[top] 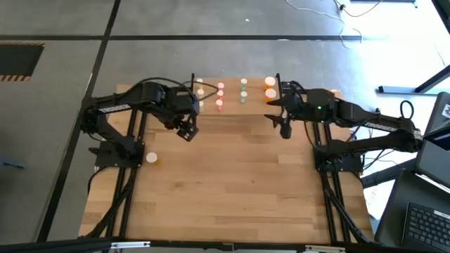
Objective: Pick and place medicine bottles onto shelf by color
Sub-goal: Put the blue pill bottle on the shelf aligned with the other blue pill bottles
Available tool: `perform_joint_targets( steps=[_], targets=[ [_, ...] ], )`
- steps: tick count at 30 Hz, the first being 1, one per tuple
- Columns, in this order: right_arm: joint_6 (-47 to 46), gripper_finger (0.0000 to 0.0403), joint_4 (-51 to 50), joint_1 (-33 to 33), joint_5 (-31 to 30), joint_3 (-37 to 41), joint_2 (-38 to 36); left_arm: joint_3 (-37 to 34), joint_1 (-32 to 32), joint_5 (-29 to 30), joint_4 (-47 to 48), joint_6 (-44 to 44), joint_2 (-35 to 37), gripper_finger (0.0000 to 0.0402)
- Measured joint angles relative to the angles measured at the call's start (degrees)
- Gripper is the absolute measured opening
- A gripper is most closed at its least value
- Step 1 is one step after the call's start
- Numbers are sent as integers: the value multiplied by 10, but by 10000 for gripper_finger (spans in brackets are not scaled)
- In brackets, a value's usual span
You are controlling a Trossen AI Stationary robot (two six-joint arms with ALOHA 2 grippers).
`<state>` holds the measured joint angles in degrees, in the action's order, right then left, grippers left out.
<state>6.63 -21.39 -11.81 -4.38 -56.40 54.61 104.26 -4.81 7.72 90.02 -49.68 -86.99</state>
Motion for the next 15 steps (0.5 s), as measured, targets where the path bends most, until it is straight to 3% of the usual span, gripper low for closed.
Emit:
perform_joint_targets(
  steps=[7, 12, 15],
  targets=[
    [-17, 227, -61, -9, -14, -9, -65, -24, 20, 2, 0, -57, 0, 227],
    [-88, 227, -123, -9, -119, -9, -96, -24, 28, 17, 0, -71, 0, 225],
    [-131, 227, -145, -11, -136, -9, -103, -24, 31, 21, 0, -89, 0, 225]
  ],
)
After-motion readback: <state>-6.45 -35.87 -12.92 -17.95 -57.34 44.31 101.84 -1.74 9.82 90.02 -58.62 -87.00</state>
